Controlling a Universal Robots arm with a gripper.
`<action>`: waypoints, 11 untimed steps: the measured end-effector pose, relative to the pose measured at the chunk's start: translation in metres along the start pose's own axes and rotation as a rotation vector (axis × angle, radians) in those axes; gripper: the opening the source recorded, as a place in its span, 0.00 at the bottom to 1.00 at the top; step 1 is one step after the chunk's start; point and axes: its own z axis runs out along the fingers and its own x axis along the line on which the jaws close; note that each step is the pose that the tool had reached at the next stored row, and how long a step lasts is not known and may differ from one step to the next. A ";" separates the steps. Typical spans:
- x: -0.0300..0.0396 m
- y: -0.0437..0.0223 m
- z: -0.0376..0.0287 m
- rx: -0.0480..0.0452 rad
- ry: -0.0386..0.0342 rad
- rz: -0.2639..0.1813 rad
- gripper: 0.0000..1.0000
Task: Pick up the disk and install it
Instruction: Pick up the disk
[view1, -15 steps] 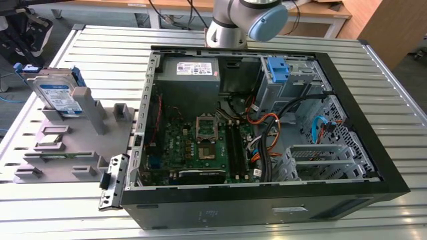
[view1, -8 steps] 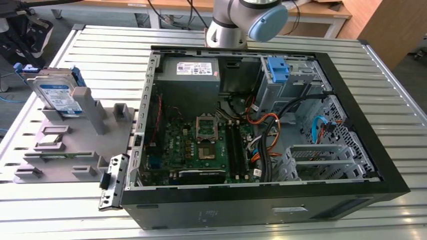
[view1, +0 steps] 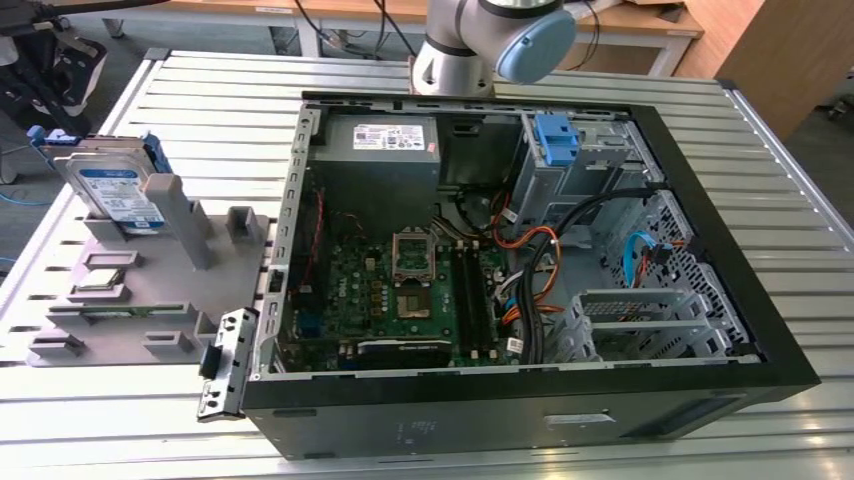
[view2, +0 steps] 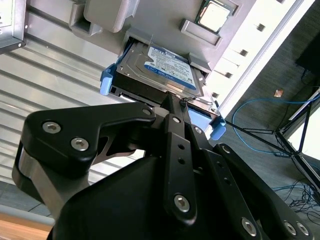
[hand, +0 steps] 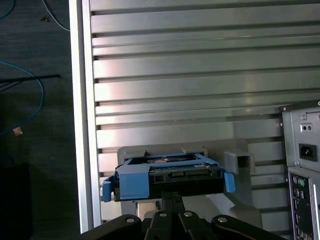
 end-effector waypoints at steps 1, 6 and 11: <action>0.0000 0.0000 0.0004 0.0000 0.0000 0.000 0.11; 0.0000 -0.0001 0.0010 0.0000 0.0000 0.000 0.11; 0.0000 -0.0001 0.0012 0.0000 0.0000 0.000 0.11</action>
